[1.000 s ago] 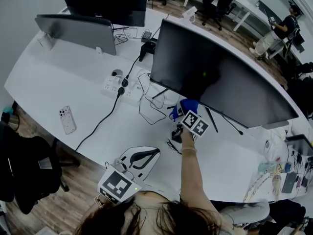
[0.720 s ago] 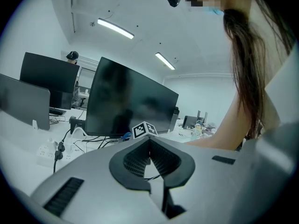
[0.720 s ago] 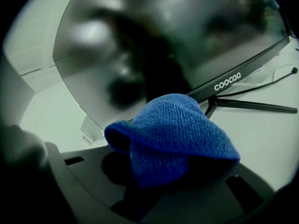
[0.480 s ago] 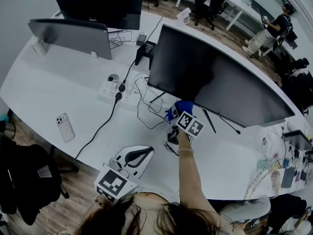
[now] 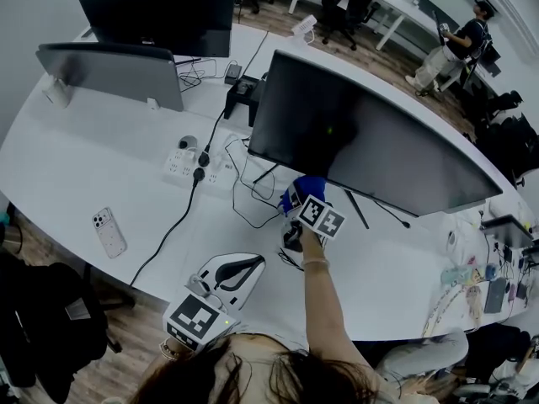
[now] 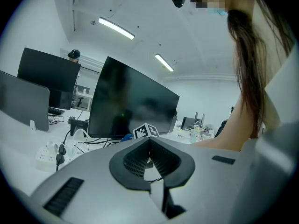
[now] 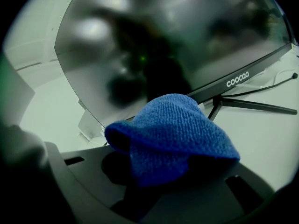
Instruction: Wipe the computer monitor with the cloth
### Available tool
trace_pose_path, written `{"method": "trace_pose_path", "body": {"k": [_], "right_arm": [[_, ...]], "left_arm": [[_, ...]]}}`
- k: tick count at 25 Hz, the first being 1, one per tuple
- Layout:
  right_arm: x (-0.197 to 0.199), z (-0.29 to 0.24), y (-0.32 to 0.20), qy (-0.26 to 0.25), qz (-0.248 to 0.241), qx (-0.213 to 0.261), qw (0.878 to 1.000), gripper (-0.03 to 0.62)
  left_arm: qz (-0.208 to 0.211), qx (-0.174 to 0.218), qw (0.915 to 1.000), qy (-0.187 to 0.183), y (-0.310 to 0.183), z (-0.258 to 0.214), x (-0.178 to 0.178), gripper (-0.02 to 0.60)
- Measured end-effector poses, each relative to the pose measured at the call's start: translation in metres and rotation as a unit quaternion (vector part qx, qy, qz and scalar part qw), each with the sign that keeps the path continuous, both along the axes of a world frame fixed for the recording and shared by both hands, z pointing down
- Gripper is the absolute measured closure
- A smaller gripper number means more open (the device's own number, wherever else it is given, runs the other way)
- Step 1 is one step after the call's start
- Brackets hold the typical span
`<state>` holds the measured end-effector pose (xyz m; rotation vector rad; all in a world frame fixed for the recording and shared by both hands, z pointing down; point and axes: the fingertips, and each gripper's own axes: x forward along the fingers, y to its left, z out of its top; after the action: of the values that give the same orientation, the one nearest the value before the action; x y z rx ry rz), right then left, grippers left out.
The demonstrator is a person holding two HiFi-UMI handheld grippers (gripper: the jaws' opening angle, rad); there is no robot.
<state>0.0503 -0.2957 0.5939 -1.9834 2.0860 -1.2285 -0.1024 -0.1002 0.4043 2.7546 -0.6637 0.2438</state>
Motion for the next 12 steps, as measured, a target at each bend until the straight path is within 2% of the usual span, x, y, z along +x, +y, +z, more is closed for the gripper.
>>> {"method": "trace_pose_path", "body": {"k": [12], "right_arm": [[-0.022,0.0,-0.01,-0.001,0.006,0.007,1.0,0.497]], "left_arm": [[0.014,0.003,0.9999,-0.005,-0.008,0.003,-0.022,0.572]]}}
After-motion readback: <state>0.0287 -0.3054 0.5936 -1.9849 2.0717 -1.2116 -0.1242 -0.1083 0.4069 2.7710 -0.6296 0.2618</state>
